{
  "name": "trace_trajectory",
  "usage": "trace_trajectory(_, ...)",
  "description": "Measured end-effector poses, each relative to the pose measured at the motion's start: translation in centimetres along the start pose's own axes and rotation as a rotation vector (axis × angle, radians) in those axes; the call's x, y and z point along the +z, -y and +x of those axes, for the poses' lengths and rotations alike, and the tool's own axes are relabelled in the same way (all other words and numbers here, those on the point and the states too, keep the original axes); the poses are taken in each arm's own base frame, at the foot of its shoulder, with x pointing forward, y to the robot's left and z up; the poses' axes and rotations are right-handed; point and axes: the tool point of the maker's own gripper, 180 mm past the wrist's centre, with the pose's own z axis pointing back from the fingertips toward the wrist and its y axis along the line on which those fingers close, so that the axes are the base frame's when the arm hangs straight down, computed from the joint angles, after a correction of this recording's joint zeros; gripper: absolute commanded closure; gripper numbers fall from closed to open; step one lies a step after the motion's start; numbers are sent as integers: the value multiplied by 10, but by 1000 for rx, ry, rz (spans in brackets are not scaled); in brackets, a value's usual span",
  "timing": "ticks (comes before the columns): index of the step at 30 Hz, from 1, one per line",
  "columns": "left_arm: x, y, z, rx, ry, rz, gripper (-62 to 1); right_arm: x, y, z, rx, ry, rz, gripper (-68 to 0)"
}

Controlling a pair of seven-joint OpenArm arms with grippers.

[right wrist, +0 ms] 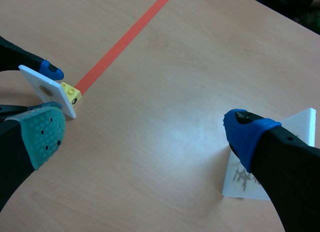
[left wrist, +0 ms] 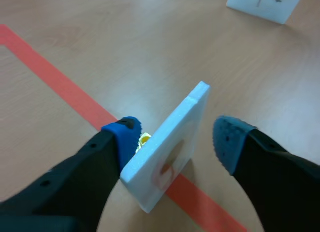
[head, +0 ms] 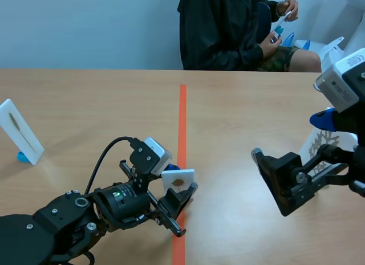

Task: Sort the leaf by its shape. The table is split by an orange tape line. A compound leaf with several leaflets goes to the left side, a simple leaf with one blade goes to the right side. Return to the home posture when a red brick is placed on the table.

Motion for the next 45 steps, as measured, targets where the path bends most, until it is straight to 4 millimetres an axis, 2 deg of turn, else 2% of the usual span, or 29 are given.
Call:
trace_trajectory(3,0,0,0,0,0,0,-253,0,0,0,0,0,0,-679)
trace_trajectory(8,0,0,0,0,0,0,-162,0,0,0,2,-1,-1,-679)
trace_trajectory(17,0,0,0,0,0,0,-39,0,0,0,2,-1,-1,-679)
trace_trajectory(22,1,0,2,-11,-6,-2,-38,0,0,0,2,-1,-1,-679)
trace_trajectory(26,8,-4,19,-54,-4,1,-38,0,0,0,2,-1,-1,-679)
trace_trajectory(31,35,-31,61,-30,69,98,-38,0,0,0,2,-1,-1,-679)
trace_trajectory(34,58,-54,74,-17,86,183,-38,0,0,0,2,-1,-1,-679)
trace_trajectory(37,82,-75,66,2,53,275,-38,0,0,0,3,-2,-1,-679)
trace_trajectory(42,126,-105,45,140,51,422,-38,0,0,0,2,-1,-1,-679)
trace_trajectory(45,151,-123,40,199,68,505,-38,0,0,0,2,-1,-1,-679)
